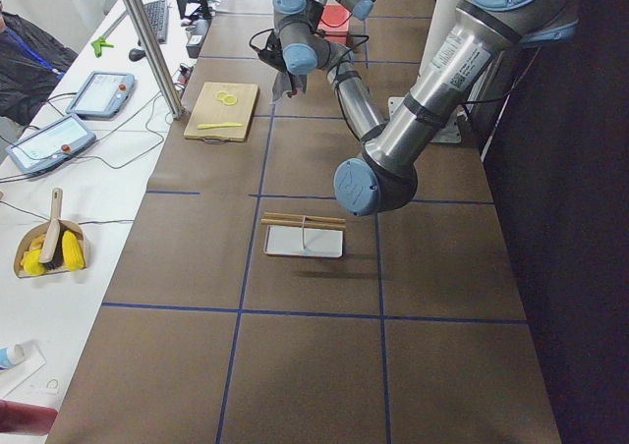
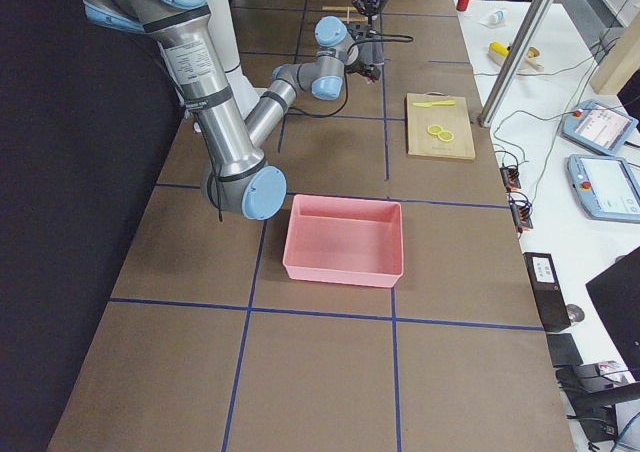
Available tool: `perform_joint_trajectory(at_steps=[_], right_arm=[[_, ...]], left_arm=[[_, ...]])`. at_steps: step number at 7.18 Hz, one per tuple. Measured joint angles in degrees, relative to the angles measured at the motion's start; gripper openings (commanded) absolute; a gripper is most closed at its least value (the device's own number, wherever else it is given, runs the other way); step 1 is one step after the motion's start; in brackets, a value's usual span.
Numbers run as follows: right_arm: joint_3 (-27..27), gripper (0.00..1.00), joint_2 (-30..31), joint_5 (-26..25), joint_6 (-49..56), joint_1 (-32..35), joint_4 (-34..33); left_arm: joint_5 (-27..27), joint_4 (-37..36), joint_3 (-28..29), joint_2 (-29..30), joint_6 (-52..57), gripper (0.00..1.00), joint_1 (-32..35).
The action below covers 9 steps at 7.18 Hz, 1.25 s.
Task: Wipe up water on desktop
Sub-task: 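Grasp the hanging grey towel with the right gripper beside the left gripper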
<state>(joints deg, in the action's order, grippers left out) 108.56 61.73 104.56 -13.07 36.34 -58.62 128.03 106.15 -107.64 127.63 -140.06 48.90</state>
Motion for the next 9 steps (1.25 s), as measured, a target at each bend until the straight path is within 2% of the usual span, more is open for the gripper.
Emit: perform_joint_trajectory(at_steps=[3, 7, 8, 9], right_arm=[[0.16, 1.00, -0.65, -0.11, -0.02, -0.93, 0.00], [0.11, 0.97, -0.76, -0.14, -0.02, -1.59, 0.00], [0.09, 0.66, -0.74, -0.14, -0.02, -1.62, 0.00], [0.16, 0.20, -0.73, 0.00, -0.07, -1.62, -0.12]], left_arm=[[-5.08, -0.06, 0.12, 3.66, -6.02, 0.00, -4.02], [-5.94, 1.07, -0.09, 5.18, -8.77, 0.00, -5.27], [-5.94, 1.75, -0.13, 5.18, -8.81, 0.00, -5.65], [-5.94, 2.06, -0.17, 5.18, -8.82, 0.00, -5.83]])
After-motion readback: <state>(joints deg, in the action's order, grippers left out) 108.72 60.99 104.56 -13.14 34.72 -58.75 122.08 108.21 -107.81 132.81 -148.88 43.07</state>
